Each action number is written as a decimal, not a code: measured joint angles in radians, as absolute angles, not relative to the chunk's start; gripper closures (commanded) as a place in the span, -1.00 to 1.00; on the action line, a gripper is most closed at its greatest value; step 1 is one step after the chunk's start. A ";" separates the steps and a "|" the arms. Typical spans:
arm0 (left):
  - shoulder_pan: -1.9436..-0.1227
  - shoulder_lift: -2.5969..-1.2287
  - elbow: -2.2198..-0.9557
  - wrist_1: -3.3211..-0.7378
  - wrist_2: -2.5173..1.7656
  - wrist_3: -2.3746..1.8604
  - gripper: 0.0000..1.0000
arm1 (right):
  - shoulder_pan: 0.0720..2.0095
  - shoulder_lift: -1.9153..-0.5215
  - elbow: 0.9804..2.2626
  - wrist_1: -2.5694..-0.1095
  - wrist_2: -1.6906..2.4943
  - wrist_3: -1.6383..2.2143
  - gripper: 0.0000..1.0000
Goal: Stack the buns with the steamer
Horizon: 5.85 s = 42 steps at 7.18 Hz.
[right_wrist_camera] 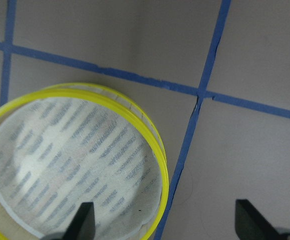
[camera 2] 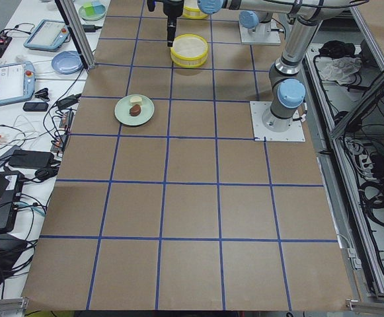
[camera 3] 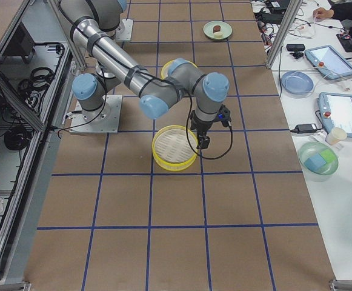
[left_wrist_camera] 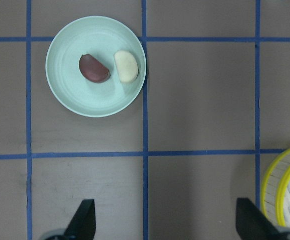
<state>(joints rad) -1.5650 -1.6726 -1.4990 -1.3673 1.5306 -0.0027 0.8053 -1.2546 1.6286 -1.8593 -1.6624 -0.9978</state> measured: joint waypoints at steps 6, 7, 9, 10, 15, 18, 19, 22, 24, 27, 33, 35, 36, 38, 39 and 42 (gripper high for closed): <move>-1.532 -2.067 -1.491 -0.953 1.577 -0.013 -0.99 | 0.753 -1.162 1.778 -2.041 -1.728 -1.037 0.55; -1.530 -2.121 -1.490 -0.902 1.575 -0.024 -0.99 | 0.753 -1.158 1.778 -2.041 -1.730 -1.036 0.63; -1.527 -2.200 -1.490 -0.840 1.570 -0.033 -0.96 | 0.753 -1.158 1.779 -2.039 -1.732 -1.033 0.77; -1.523 -2.222 -1.492 -0.829 1.557 -0.036 -0.96 | 0.754 -1.167 1.776 -2.030 -1.730 -1.029 0.87; -1.517 -2.213 -1.503 -0.823 1.522 -0.080 -0.71 | 0.848 -1.336 1.657 -1.876 -1.715 -0.993 0.92; -1.517 -2.219 -1.506 -0.824 1.521 -0.081 -0.48 | 0.965 -1.388 1.520 -1.718 -1.726 -0.887 0.95; -1.517 -2.219 -1.507 -0.824 1.521 -0.080 -0.34 | 1.000 -1.420 1.509 -1.679 -1.727 -0.837 0.95; -1.517 -2.212 -1.509 -0.824 1.522 -0.072 0.18 | 1.072 -1.473 1.505 -1.629 -1.735 -0.771 0.99; -1.517 -2.215 -1.511 -0.826 1.523 -0.059 0.34 | 1.115 -1.497 1.504 -1.586 -1.744 -0.699 0.99; -1.514 -2.211 -1.516 -0.827 1.524 -0.037 1.00 | 1.162 -1.514 1.505 -1.472 -1.764 -0.630 1.00; -1.564 -2.071 -1.513 -1.013 1.527 -0.106 1.00 | 1.175 -1.515 1.510 -1.425 -1.767 -0.626 1.00; -1.686 -2.005 -1.512 -1.089 1.528 -0.287 1.00 | 1.175 -1.515 1.511 -1.425 -1.766 -0.626 1.00; -1.753 -1.977 -1.513 -1.113 1.527 -0.386 1.00 | 1.175 -1.515 1.511 -1.425 -1.766 -0.626 1.00; -1.905 -1.943 -1.529 -1.135 1.502 -0.627 1.00 | 1.175 -1.515 1.512 -1.424 -1.769 -0.626 1.00; -1.985 -1.942 -1.549 -1.130 1.487 -0.752 1.00 | 1.175 -1.515 1.512 -1.425 -1.770 -0.626 1.00; -2.125 -1.961 -1.608 -1.094 1.476 -0.917 -0.43 | 1.175 -1.514 1.512 -1.425 -1.772 -0.626 1.00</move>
<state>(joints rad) -2.1247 -1.9606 -1.6082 -1.0942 1.4760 -0.9171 1.1751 -1.5141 1.5125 -1.4251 -1.7717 -0.6259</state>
